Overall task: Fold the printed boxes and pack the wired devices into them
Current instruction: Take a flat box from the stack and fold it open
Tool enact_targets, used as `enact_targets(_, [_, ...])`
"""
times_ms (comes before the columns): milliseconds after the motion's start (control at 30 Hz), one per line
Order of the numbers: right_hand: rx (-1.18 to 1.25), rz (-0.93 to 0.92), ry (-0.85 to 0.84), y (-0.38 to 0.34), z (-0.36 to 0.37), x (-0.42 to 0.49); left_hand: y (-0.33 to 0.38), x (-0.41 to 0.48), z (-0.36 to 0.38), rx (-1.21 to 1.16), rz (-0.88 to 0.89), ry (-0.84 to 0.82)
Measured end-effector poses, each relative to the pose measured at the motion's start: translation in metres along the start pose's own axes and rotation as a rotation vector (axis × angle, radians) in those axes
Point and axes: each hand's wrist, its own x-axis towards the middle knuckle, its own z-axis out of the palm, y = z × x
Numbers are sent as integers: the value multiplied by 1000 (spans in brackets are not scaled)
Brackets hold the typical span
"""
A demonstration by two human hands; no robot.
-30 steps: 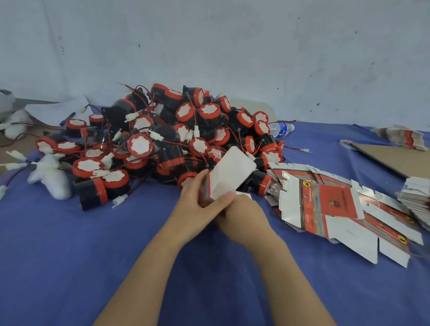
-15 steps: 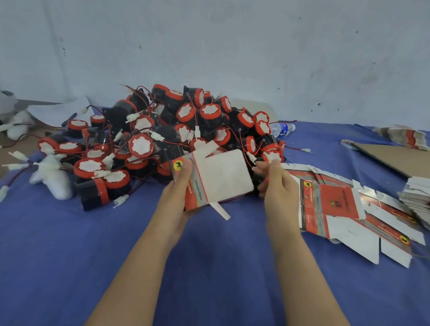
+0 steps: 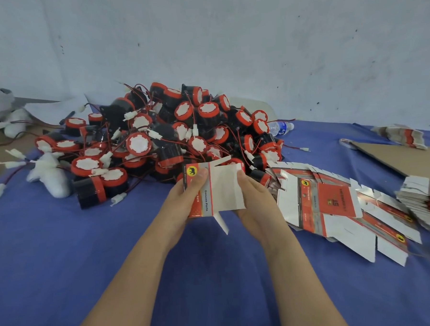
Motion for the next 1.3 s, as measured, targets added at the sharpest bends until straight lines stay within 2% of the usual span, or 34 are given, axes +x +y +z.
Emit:
enact_targets(67, [-10,17,43,-1,7,-3,0,-2,2,-110,-56,-47])
enact_targets(167, [20,117,16,-4,13,-5,1,-5,2,-335,-114,-170])
enact_targets(267, [70,134,-7,-2,16,-1,1,-8,1,-398,-120,-204])
enact_targets(367, [232,88,111,3,20,-1,6,-6,7,-430,-42,-78])
enact_targets(433, [458,128,143,3,16,2,10,-1,8,-493,84,96])
enact_targets(467, [491,120,162,4,12,6,12,1,3,-549,146,195])
enact_targets(500, [394,56,185,5,7,8,15,2,-3,-611,203,279])
enact_targets(600, [-445,-319,350,15,1,12,28,1,-27,-754,331,408])
enact_targets(633, [-675,-387,326,21,2,12,31,0,-34,-788,348,436])
enact_targets(733, [-1228,-270,-25,34,15,15,32,-1,-43,-790,274,588])
enact_targets(800, [-1485,-200,-132,36,24,15,28,0,-43,-756,236,643])
enact_targets(867, [-1387,-191,-123,30,27,12,26,0,-39,-779,229,614])
enact_targets(967, [-1231,-134,-250,21,17,2,26,1,-29,-820,205,474])
enact_targets(1000, [-1201,-147,-201,16,11,1,25,2,-26,-807,194,414])
enact_targets(1033, [-1154,-193,-50,10,4,1,23,3,-23,-766,183,363])
enact_targets(1067, [-1084,-252,174,4,-3,3,22,4,-19,-700,174,313])
enact_targets(1100, [-1002,-280,389,-2,-8,6,21,4,-16,-614,169,261])
enact_targets(1133, [-966,-261,528,-7,-10,9,18,5,-14,-526,165,205])
enact_targets(1167, [-992,-183,563,-8,-10,13,16,5,-13,-444,158,152])
enact_targets(1233, [-1095,-11,456,0,-6,20,11,6,-10,-303,134,95])
enact_targets(1300, [-1116,25,399,12,-2,22,6,6,-10,-91,159,113])
